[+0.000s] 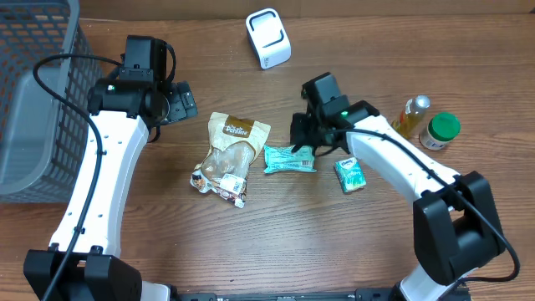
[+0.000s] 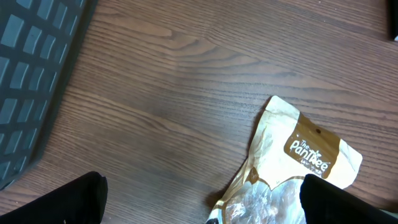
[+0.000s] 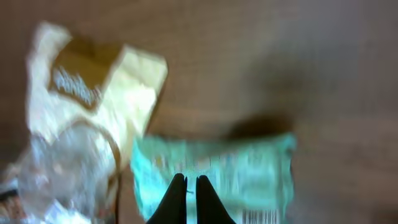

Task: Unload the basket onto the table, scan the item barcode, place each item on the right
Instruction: 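Set the wet-wipe pack down and release it, then move the right gripper right and grasp the tissue pack, then hold the tissue pack up to the white scanner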

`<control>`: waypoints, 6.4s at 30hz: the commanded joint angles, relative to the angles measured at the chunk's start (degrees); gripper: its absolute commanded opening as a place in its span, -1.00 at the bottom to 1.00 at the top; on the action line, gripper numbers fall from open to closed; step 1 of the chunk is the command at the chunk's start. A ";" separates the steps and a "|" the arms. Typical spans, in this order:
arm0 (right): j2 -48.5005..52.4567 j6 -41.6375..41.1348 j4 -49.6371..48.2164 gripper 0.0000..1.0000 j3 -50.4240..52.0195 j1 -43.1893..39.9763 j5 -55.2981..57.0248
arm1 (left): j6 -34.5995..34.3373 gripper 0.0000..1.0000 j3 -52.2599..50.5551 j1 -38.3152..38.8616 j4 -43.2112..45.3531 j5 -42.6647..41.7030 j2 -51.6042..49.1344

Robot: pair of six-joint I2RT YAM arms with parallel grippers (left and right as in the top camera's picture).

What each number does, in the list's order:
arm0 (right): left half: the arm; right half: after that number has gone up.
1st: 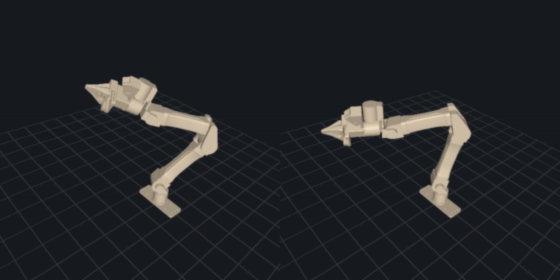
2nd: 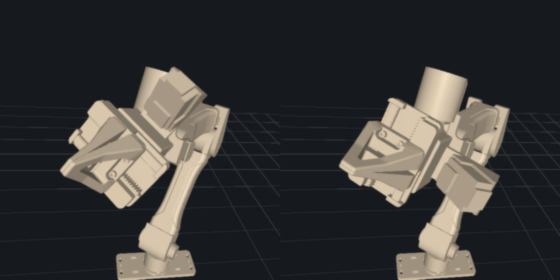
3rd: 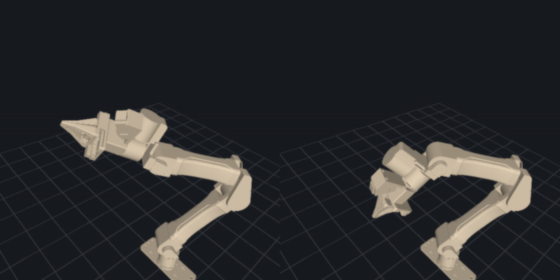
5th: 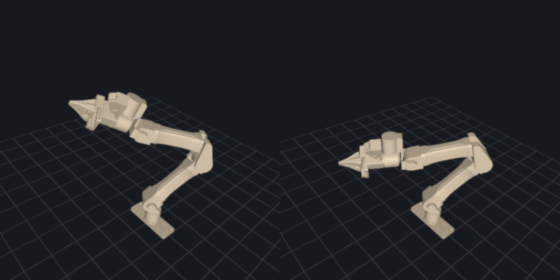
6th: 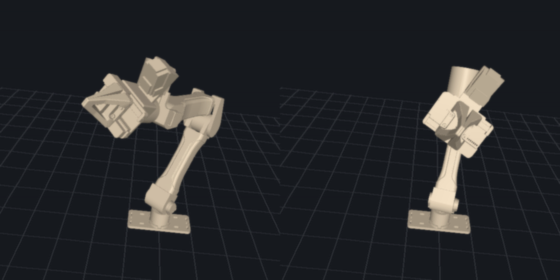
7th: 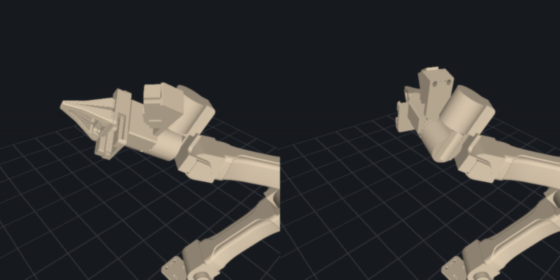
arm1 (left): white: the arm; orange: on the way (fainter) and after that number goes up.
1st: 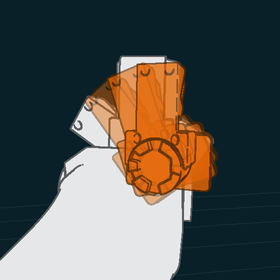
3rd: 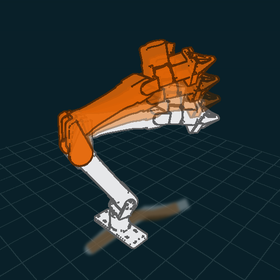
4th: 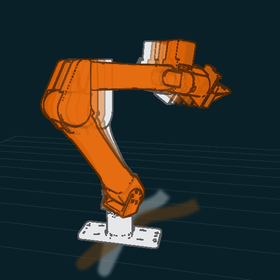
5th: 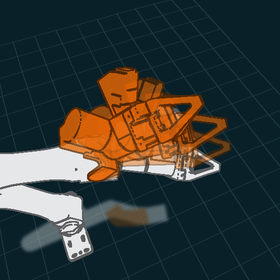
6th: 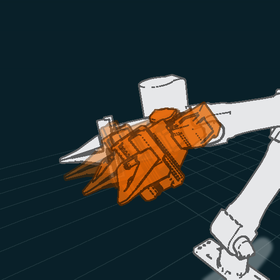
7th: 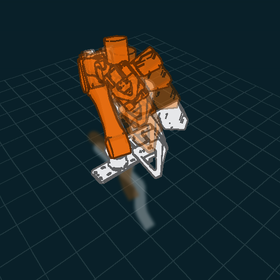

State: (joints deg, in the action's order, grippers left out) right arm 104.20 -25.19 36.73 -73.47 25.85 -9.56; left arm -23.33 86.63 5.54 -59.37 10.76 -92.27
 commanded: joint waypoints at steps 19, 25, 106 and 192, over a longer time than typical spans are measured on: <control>7.78 1.03 1.95 -0.73 1.03 -1.18 4.28 | 1.51 0.99 0.59 0.15 0.02 0.15 0.07; 7.78 1.09 16.04 -0.74 1.05 -1.05 -12.63 | 1.51 0.99 0.59 0.15 0.00 0.15 0.07; 0.31 10.47 22.34 -0.93 4.92 -11.06 11.15 | 1.51 0.99 0.59 0.15 0.02 0.15 0.07; 5.81 39.98 -15.82 -0.93 -23.67 4.24 38.38 | 1.51 0.99 0.59 0.15 0.02 0.15 0.07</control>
State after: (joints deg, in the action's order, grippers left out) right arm 118.41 25.71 12.47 -96.38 30.06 27.77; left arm -23.33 86.63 5.52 -59.29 10.74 -92.27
